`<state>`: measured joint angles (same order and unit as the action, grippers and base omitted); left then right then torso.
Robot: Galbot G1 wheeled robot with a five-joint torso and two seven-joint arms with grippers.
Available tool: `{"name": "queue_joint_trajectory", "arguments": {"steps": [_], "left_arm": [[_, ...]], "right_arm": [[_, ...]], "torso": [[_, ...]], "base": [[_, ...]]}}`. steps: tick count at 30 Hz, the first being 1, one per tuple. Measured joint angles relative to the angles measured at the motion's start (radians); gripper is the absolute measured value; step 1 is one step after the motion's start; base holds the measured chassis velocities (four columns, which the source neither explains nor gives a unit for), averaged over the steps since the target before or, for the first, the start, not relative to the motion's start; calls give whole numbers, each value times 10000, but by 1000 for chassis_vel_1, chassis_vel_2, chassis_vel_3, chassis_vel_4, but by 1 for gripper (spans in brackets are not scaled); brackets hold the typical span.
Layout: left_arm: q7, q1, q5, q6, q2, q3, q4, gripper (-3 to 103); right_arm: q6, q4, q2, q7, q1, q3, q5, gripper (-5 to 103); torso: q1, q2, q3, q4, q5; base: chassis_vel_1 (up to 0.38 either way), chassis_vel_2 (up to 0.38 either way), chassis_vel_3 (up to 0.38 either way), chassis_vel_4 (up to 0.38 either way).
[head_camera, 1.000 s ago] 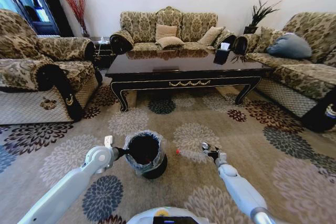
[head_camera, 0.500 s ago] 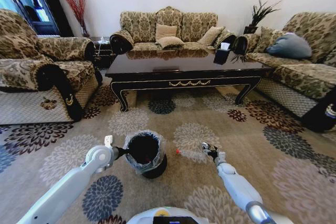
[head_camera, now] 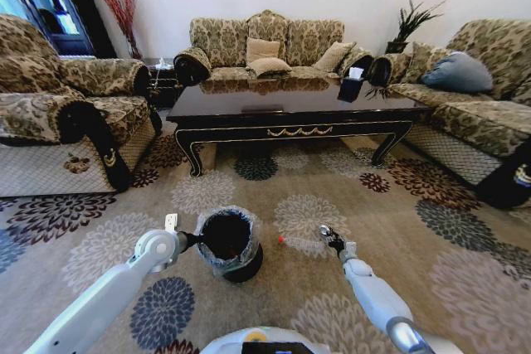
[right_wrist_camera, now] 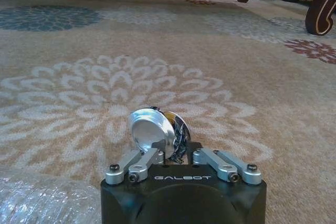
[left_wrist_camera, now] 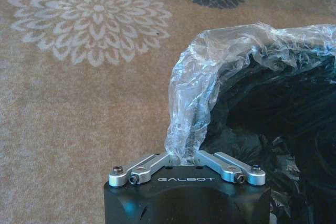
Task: Move to the front of the table and pick up the trash from the floor, then place it into the trash bin.
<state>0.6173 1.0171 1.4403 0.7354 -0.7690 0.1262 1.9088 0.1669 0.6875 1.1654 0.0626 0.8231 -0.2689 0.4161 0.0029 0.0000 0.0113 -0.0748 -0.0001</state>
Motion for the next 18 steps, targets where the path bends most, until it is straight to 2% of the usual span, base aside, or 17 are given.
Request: {"name": "queue_joint_trajectory", "arguments": {"steps": [2, 4, 18], "left_arm": [[0, 1, 0, -1, -6, 2, 5, 0], [-1, 29, -4, 0, -12, 17, 22, 0], [-5, 180, -83, 0, -27, 118, 156, 0]], "right_arm": [[-3, 23, -6, -8, 27, -10, 3, 19], [-9, 73, -11, -25, 83, -30, 16, 15], [-200, 885, -270, -198, 543, -85, 279, 15]], "torso": [[0, 0, 0, 0, 1], [0, 0, 0, 0, 0], [0, 0, 0, 0, 1]], "base": [[0, 0, 0, 0], [0, 0, 0, 0], [0, 0, 0, 0]]}}
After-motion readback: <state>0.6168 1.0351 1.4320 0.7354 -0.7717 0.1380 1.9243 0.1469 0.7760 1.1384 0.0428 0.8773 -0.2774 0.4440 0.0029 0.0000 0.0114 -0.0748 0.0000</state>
